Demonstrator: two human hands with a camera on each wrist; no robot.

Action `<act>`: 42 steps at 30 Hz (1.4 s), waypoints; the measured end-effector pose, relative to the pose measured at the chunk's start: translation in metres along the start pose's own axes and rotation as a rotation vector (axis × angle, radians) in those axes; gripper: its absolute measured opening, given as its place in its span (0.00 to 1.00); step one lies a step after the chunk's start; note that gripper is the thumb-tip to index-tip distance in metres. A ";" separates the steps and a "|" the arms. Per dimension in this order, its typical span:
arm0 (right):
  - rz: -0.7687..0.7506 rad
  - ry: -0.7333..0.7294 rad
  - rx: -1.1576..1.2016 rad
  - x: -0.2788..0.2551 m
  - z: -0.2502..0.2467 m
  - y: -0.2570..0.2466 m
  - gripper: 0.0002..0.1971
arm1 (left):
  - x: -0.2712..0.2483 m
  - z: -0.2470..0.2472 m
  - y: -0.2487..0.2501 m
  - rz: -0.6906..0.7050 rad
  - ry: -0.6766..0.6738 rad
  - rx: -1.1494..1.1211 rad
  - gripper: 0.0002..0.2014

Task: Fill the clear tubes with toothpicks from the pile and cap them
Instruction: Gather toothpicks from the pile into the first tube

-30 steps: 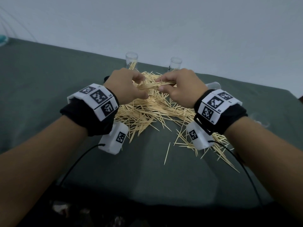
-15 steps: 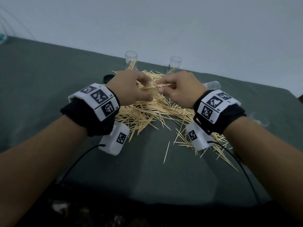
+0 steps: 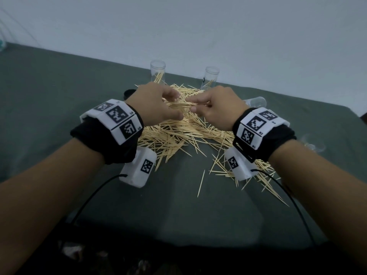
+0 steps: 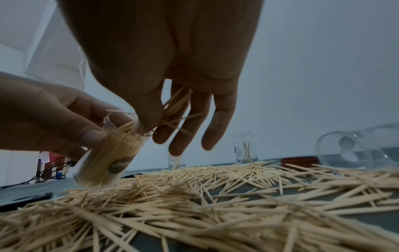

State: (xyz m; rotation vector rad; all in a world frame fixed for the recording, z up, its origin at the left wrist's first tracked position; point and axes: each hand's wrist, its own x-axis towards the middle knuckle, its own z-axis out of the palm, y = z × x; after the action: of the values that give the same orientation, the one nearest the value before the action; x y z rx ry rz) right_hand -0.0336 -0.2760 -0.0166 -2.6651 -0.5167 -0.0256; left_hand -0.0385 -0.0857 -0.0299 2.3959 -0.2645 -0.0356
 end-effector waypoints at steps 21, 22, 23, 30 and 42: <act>-0.037 0.030 -0.043 0.002 0.005 -0.001 0.17 | 0.000 0.001 0.000 -0.002 0.002 0.019 0.29; -0.041 0.065 -0.035 0.003 0.006 -0.001 0.17 | 0.000 0.002 0.001 0.006 -0.002 0.012 0.29; -0.043 0.094 -0.030 0.004 0.006 -0.001 0.17 | -0.001 0.003 0.001 0.012 -0.003 0.006 0.28; -0.027 0.160 0.017 0.005 0.006 0.002 0.13 | -0.001 0.006 0.003 0.035 -0.002 0.017 0.26; -0.079 0.131 0.024 0.004 0.004 0.001 0.11 | 0.000 0.004 0.000 0.020 -0.014 -0.015 0.24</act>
State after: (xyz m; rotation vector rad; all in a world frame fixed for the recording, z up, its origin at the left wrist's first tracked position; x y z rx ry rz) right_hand -0.0297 -0.2733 -0.0200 -2.5969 -0.5755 -0.2147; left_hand -0.0392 -0.0887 -0.0326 2.3782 -0.2939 -0.0454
